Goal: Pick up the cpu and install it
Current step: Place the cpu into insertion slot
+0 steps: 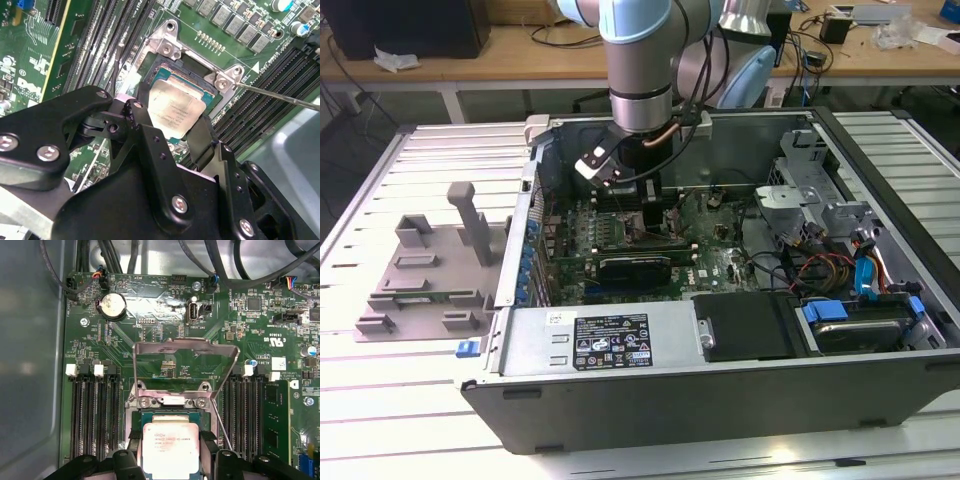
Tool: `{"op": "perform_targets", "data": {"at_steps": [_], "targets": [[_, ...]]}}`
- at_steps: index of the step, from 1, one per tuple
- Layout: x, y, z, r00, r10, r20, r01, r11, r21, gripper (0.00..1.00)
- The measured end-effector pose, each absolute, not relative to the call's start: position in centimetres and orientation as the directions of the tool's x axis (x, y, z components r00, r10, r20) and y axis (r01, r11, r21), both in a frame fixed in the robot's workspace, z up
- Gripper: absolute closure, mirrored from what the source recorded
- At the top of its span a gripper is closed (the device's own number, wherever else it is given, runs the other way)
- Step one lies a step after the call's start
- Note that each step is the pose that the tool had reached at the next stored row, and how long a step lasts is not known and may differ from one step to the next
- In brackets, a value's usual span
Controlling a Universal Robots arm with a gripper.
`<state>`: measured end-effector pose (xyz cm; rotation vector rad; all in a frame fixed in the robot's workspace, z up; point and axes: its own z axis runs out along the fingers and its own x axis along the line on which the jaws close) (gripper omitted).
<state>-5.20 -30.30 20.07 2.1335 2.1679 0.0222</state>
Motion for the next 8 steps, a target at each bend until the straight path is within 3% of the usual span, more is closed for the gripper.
{"op": "perform_targets", "data": {"at_steps": [8], "targets": [[-5.2,-30.31,19.65,-0.014,0.998,-0.061,0.997,0.018,0.08,0.45]]}}
